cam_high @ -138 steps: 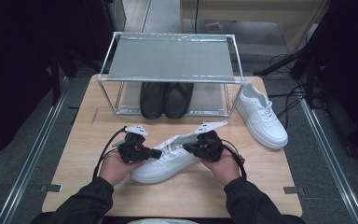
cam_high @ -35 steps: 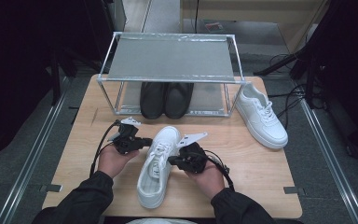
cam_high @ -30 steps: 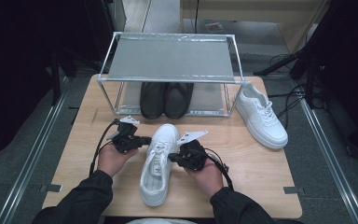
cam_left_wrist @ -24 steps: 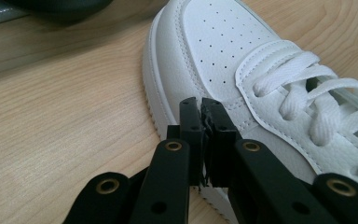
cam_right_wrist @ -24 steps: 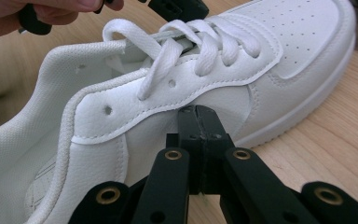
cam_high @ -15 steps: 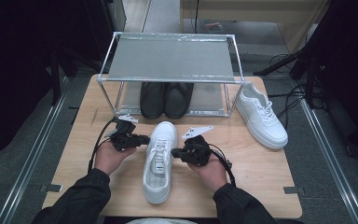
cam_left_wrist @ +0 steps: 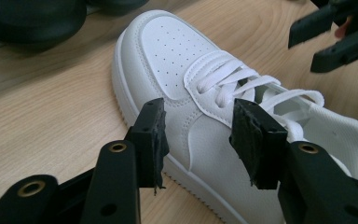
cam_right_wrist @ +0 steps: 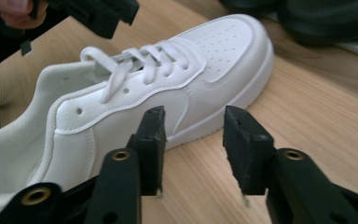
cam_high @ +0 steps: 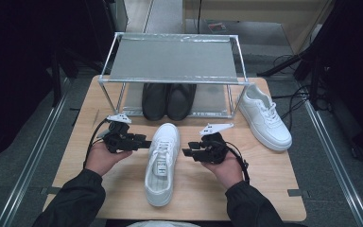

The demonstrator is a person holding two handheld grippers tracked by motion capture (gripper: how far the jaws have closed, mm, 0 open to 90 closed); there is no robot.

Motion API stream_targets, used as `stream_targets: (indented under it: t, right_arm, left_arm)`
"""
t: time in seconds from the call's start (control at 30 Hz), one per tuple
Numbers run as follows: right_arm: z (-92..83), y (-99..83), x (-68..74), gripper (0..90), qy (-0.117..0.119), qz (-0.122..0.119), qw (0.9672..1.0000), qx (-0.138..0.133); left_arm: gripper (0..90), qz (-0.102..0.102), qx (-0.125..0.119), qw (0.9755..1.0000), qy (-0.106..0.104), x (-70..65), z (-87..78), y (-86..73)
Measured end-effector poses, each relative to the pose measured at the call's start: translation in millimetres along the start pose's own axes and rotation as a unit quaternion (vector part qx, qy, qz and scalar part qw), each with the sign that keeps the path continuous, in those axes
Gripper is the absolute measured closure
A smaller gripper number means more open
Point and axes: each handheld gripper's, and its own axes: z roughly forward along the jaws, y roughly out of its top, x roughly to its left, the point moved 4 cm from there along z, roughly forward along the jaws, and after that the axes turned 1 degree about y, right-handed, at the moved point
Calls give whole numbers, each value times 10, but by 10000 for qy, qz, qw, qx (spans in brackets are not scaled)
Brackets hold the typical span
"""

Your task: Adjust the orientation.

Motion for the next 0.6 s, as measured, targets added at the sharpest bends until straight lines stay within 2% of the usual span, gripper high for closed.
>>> stream_targets:
  t: [0.17,0.3,0.6]
  right_arm:
    - [-101,9,-114,498,-91,175,9998,-44]
    - [-176,-8,-197,496,-214,270,9994,-20]
    - [-367,17,-337,480,-390,363,9983,-241]
  left_arm:
    - [484,3,-81,10000,-37,17,-43,-6]
    - [464,-34,-125,9999,-32,25,-59,-8]
    - [448,35,-68,10000,-3,35,-58,-19]
